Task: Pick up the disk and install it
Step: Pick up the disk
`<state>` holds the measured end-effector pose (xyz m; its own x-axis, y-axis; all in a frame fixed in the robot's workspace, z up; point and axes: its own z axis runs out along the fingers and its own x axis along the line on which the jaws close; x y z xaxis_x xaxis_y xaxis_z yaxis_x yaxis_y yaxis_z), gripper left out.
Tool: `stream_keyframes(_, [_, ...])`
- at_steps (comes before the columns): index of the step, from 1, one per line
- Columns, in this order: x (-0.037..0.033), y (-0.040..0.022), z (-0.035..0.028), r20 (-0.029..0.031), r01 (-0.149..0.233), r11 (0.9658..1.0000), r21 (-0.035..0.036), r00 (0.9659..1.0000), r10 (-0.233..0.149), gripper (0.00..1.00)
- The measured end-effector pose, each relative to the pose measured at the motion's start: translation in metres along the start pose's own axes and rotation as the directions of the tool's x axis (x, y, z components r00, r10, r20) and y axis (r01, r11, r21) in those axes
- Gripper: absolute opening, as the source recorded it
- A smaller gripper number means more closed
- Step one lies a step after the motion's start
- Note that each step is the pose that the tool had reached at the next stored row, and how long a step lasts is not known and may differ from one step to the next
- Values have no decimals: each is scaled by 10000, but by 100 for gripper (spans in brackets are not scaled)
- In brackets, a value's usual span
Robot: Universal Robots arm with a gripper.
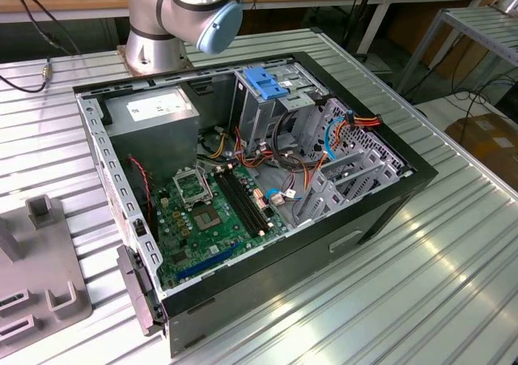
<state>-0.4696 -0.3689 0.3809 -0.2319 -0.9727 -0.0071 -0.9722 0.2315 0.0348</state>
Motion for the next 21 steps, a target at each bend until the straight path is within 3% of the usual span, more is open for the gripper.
stream_keyframes(5, [0, 0, 13, -40, 884, 9961, 35, 9961, -884, 10])
stream_keyframes(9, [0, -1, 31, -72, 1581, 9874, 70, 9874, -1580, 11])
stream_keyframes(11, [0, -2, 38, -87, 1870, 9823, 109, 9823, -1869, 17])
stream_keyframes(12, [-1, -8, 48, -100, 2045, 9788, 140, 9788, -2044, 29])
stream_keyframes(13, [-3, -13, 55, -115, 2125, 9771, 148, 9771, -2123, 29])
stream_keyframes(15, [-6, -28, 72, -149, 2303, 9730, 167, 9731, -2301, 42])
stream_keyframes(16, [-6, -29, 79, -152, 2327, 9724, 187, 9725, -2324, 42])
stream_keyframes(19, [-6, -33, 107, -164, 2336, 9719, 291, 9723, -2332, 60])
stream_keyframes(20, [-6, -34, 125, -164, 2292, 9729, 304, 9733, -2288, 60])
stream_keyframes(21, [-5, -35, 149, -163, 2272, 9733, 312, 9738, -2268, 66])
